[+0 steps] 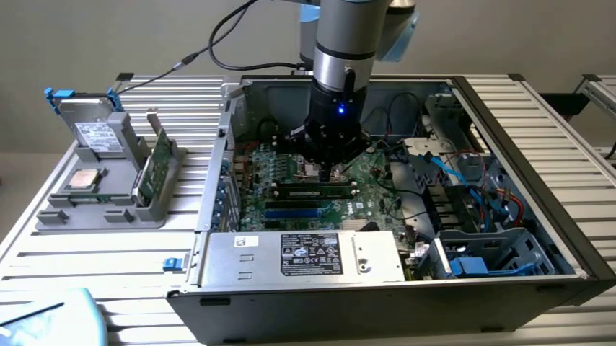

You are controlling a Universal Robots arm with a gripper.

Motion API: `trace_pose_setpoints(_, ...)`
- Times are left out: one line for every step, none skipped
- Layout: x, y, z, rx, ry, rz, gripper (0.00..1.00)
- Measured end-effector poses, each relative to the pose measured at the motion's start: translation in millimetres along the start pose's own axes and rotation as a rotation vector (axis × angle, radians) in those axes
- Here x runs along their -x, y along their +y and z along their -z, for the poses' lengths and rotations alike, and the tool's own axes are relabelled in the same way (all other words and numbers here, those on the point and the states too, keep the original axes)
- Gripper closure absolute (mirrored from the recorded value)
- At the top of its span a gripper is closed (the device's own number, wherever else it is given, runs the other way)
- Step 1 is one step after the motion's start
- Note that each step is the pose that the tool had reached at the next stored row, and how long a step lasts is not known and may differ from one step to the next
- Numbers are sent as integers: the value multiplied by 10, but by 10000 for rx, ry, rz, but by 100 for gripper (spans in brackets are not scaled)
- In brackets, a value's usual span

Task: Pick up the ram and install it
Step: 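Press down the ram until it locks into place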

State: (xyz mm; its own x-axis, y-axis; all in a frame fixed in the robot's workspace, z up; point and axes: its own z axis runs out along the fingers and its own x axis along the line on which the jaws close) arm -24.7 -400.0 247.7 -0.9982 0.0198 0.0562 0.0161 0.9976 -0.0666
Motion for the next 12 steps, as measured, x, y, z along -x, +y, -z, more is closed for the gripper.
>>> trace_pose_setpoints(0,0,0,-24,-38,-57,89)
trace_pose_setpoints(0,0,0,-41,-72,-108,89)
trace_pose_setpoints(-1,-1,0,-55,-99,-152,89)
trace_pose_setpoints(-2,-1,0,-63,-118,-191,89)
trace_pose_setpoints(-10,-1,0,-66,-127,-212,89)
trace_pose_setpoints(-33,0,-1,-65,-130,-219,89)
trace_pose_setpoints(-46,0,-2,-64,-131,-218,89)
trace_pose_setpoints(-47,0,-2,-64,-131,-216,89)
trace_pose_setpoints(-48,0,-2,-65,-132,-215,89)
trace_pose_setpoints(-50,0,-3,-64,-132,-216,89)
trace_pose_setpoints(-51,-1,-3,-64,-132,-216,89)
trace_pose_setpoints(-52,-1,-3,-64,-132,-216,89)
